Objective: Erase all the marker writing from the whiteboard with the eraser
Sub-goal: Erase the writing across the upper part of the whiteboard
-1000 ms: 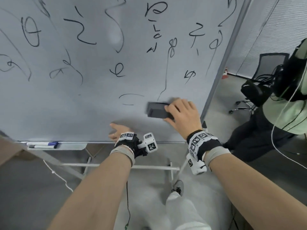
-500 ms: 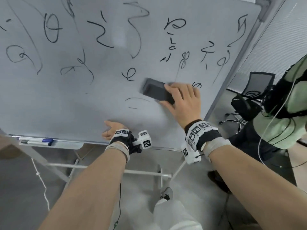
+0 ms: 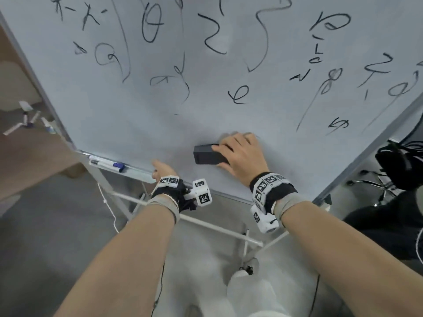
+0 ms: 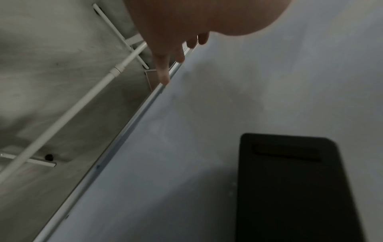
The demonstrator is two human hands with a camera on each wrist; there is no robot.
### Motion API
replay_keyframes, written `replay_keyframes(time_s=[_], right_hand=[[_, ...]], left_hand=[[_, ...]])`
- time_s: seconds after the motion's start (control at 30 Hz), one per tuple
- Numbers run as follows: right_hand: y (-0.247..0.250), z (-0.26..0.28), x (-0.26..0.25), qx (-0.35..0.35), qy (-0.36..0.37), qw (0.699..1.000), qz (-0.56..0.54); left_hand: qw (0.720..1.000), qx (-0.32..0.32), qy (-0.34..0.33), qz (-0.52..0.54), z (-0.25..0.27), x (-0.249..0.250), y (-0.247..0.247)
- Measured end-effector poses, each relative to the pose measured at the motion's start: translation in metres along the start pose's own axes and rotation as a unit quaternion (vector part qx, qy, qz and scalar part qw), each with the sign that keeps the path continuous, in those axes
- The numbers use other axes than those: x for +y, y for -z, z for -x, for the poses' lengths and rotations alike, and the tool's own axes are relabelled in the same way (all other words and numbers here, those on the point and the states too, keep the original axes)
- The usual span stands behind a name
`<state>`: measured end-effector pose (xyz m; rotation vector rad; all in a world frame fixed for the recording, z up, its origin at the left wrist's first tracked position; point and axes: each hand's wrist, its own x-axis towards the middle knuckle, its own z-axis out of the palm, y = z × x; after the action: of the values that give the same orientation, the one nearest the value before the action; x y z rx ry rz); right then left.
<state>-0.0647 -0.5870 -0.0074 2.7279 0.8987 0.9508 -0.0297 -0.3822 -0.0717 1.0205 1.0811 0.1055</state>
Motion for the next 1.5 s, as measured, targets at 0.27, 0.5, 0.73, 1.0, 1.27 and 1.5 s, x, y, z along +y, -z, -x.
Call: replay_keyframes(time_s=[0.27, 0.5, 0.73, 1.0, 1.27, 1.5], right_hand=[[0.05, 0.003, 0.034, 0.124, -0.086, 0.986, 0.076], [0.116, 0.043, 0.104, 0.228, -0.221, 0.939, 0.136], [0.073, 0.099, 0.08, 0.108, -0.181, 0.973, 0.09], [0.053, 0.056, 0.048, 0.161, -0.172, 0.969, 0.069], [-0.018, 0.057, 0.001, 0.005, -0.087, 0.996, 0.017], [0.021, 0.078, 0.033, 0.081, -0.13, 0.986, 0.064]], left_hand=[[0.997, -0.027, -0.024, -0.066, 0.053, -0.021, -0.039], [0.997, -0.032, -0.04, -0.061, 0.12, -0.037, -0.076], [0.995, -0.02, -0.073, -0.058, 0.117, -0.047, -0.083], [0.994, -0.006, -0.075, -0.074, 0.076, -0.038, -0.049], [0.999, -0.025, -0.044, -0.017, 0.042, -0.034, -0.016], [0.997, -0.023, -0.064, -0.036, 0.064, -0.043, -0.041]])
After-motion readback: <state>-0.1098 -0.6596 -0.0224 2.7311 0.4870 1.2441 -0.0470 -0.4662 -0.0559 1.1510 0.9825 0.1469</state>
